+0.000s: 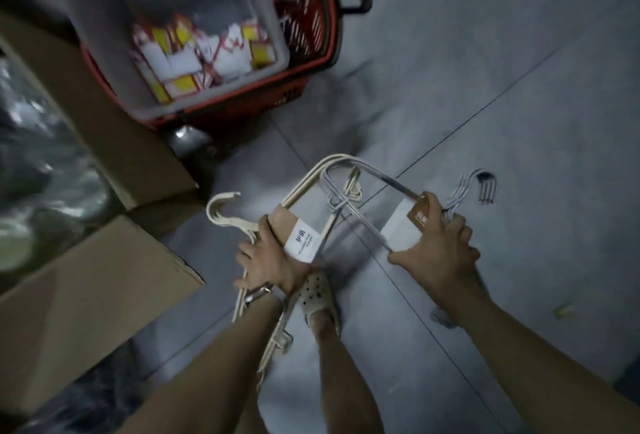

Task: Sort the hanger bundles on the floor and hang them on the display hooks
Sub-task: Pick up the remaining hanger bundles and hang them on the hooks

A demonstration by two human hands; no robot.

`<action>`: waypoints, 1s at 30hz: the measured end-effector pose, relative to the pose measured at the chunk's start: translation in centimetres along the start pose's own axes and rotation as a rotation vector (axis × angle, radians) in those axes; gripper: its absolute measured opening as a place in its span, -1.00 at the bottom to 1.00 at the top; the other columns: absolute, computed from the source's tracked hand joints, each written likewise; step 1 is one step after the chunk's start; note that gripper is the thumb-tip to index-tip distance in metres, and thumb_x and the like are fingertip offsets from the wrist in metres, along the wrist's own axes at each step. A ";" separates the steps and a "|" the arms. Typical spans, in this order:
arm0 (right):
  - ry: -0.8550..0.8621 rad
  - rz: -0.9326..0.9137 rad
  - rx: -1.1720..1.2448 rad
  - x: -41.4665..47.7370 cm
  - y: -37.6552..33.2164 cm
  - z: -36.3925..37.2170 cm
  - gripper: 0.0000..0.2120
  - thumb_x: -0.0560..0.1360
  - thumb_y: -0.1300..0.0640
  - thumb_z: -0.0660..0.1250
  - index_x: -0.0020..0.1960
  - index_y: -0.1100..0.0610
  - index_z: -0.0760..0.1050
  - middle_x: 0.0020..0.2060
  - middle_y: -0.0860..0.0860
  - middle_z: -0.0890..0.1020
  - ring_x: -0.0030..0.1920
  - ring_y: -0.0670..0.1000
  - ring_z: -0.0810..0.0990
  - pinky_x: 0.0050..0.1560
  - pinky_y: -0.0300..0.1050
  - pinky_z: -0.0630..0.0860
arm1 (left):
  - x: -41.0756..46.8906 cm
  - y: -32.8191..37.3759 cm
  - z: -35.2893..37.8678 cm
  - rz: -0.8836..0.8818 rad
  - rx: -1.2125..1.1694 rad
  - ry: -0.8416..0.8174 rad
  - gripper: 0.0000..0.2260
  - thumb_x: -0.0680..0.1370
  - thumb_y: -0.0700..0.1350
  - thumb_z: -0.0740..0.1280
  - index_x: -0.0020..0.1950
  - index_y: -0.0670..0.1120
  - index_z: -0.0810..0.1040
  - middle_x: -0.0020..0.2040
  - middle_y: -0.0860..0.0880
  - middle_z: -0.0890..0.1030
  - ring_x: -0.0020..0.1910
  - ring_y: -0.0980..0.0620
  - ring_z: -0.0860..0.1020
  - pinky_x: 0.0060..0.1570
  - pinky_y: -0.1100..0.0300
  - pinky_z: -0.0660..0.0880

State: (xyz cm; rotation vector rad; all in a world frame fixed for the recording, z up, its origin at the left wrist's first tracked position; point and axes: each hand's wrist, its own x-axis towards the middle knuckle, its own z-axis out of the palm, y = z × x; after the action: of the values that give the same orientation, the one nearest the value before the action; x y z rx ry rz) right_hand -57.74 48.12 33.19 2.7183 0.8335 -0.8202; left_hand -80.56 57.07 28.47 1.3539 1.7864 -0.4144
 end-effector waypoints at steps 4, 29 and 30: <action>0.058 0.080 0.138 -5.5 0.4 -6.4 0.29 0.08 -0.30 0.63 0.56 -0.29 -0.12 0.35 0.23 0.31 0.33 0.31 0.33 0.26 0.38 0.40 | -6.2 3.6 -4.9 0.079 -0.009 -0.003 0.20 0.14 0.20 0.69 0.58 0.17 0.01 0.38 -0.21 0.30 0.39 -0.28 0.30 0.18 -0.33 0.38; 0.774 0.797 0.853 -48.7 22.9 -31.3 0.26 0.08 -0.41 0.56 0.58 -0.19 -0.06 0.43 0.17 0.35 0.40 0.25 0.36 0.28 0.24 0.42 | -53.8 17.7 -14.7 1.080 0.115 -0.105 0.14 0.04 0.21 0.57 0.50 0.20 0.04 0.20 -0.16 0.34 0.24 -0.28 0.35 0.14 -0.36 0.45; 0.799 0.822 0.869 -50.2 24.8 -31.4 0.27 0.07 -0.42 0.55 0.58 -0.19 -0.07 0.42 0.18 0.35 0.40 0.26 0.36 0.28 0.22 0.44 | -55.9 18.0 -13.5 1.120 0.139 -0.114 0.15 0.03 0.19 0.58 0.51 0.18 0.04 0.20 -0.16 0.34 0.25 -0.27 0.33 0.15 -0.34 0.44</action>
State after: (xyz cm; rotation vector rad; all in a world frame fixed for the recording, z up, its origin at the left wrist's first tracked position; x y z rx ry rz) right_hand -64.20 14.51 87.55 3.6424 -0.8213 0.1950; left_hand -66.00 37.68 83.61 2.1119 0.6965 0.0164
